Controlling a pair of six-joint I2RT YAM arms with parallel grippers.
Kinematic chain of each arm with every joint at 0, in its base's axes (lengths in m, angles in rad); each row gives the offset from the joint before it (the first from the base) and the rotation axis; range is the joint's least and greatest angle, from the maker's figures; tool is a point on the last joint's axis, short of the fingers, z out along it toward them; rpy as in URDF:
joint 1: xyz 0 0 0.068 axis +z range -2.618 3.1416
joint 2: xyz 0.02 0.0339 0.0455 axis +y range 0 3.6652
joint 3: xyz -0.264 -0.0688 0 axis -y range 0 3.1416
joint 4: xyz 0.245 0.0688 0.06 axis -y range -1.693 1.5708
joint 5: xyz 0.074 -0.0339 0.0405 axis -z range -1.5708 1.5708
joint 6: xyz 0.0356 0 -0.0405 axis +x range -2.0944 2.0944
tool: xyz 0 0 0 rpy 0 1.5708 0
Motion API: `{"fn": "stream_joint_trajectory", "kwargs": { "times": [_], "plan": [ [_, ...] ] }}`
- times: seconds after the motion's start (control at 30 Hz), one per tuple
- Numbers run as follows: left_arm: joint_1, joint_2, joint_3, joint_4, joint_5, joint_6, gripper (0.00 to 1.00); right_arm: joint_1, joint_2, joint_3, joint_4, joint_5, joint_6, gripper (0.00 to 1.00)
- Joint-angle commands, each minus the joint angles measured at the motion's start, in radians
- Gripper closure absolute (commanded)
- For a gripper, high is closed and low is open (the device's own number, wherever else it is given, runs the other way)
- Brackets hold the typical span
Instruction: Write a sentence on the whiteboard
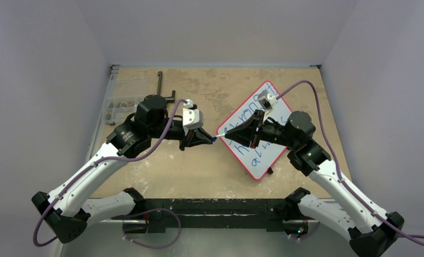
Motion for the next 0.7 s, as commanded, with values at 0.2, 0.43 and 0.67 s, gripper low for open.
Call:
{"fn": "stream_joint_trajectory", "kwargs": {
  "times": [0.2, 0.43, 0.67],
  "plan": [
    [0.004, -0.005, 0.008, 0.013, -0.005, 0.010, 1.00, 0.005, -0.060, 0.045, -0.019, 0.080, -0.040, 1.00],
    [0.004, 0.004, 0.011, 0.015, -0.009, 0.007, 1.00, 0.005, -0.056, 0.058, -0.025, 0.060, -0.037, 1.00],
    [0.005, 0.020, 0.020, 0.031, -0.009, -0.009, 1.00, 0.006, -0.046, 0.056, -0.019, 0.029, -0.031, 1.00]
  ]
}}
